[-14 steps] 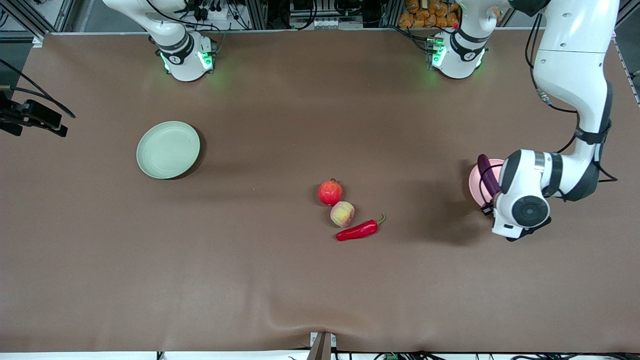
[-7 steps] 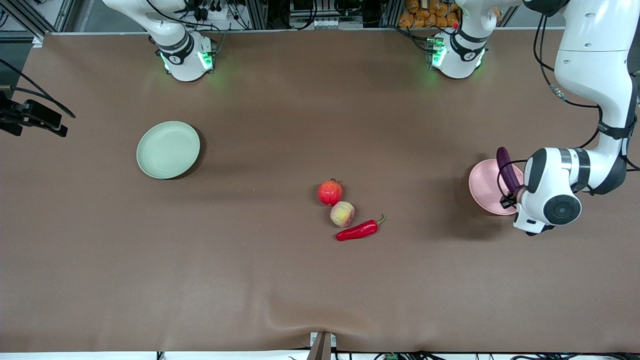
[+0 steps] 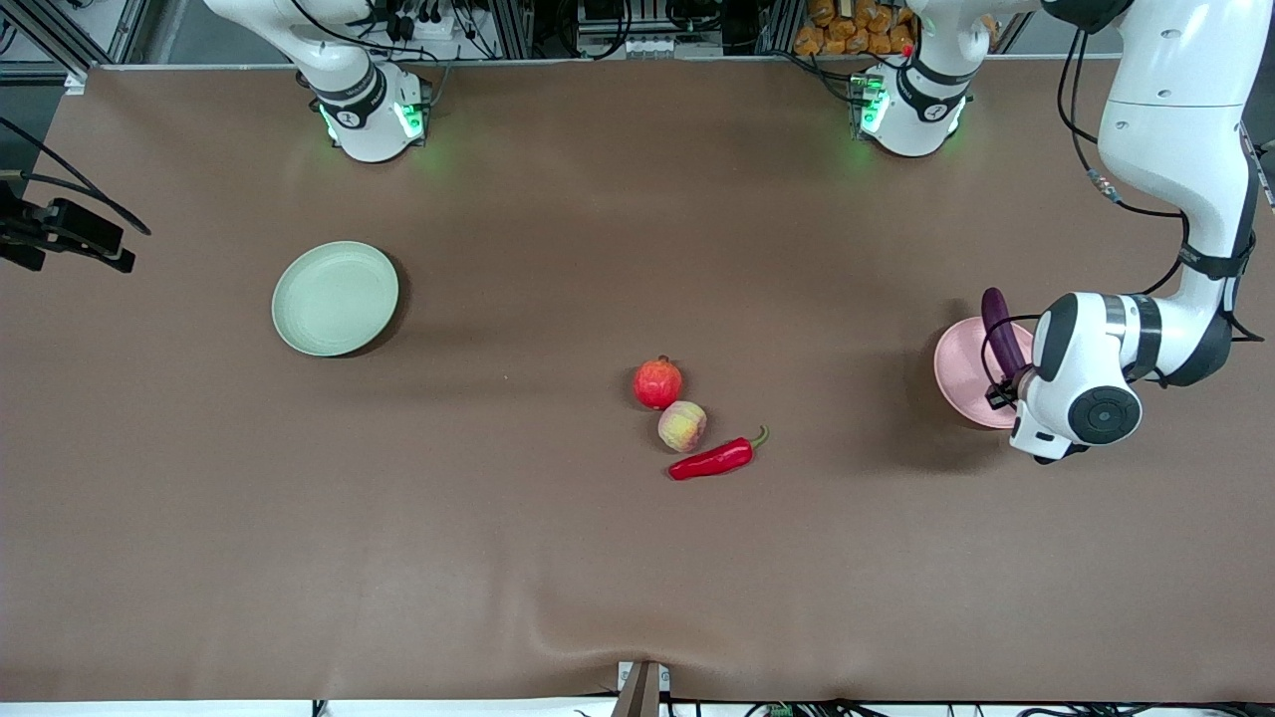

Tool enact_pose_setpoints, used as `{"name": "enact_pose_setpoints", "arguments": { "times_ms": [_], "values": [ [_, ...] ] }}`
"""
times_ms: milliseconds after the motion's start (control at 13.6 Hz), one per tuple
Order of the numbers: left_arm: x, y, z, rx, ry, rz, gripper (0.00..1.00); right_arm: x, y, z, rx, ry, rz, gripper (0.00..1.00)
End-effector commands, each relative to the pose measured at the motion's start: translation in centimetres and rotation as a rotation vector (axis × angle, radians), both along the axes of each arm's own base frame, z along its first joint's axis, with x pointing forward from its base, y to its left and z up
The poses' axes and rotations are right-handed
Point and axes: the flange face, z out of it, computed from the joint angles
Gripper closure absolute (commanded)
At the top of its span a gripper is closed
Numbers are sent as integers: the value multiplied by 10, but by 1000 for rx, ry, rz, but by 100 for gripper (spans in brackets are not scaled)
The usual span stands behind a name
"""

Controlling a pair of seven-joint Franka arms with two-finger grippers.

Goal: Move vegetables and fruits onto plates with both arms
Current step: 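Carry the eggplant with the left gripper onto the pink plate, then reach the right gripper to the apple while the left gripper releases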

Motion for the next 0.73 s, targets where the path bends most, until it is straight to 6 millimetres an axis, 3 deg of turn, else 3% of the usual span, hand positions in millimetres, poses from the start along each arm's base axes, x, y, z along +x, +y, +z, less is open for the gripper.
{"name": "enact_pose_setpoints", "arguments": {
  "times_ms": [0,73,367,587,661],
  "values": [
    [-1,-3,-1,11,-9,-30,5,-1,0,3,13,3,-7,0],
    [-2,-3,-1,11,-7,-30,0,0,0,2,13,4,-7,0],
    [3,-8,18,12,-30,-34,0,4,10,-4,14,15,14,0],
    [9,-35,65,-3,-71,-47,0,9,50,-11,10,23,89,0],
    [12,-52,85,-11,-81,-59,0,13,67,-21,11,42,116,0]
  ]
}}
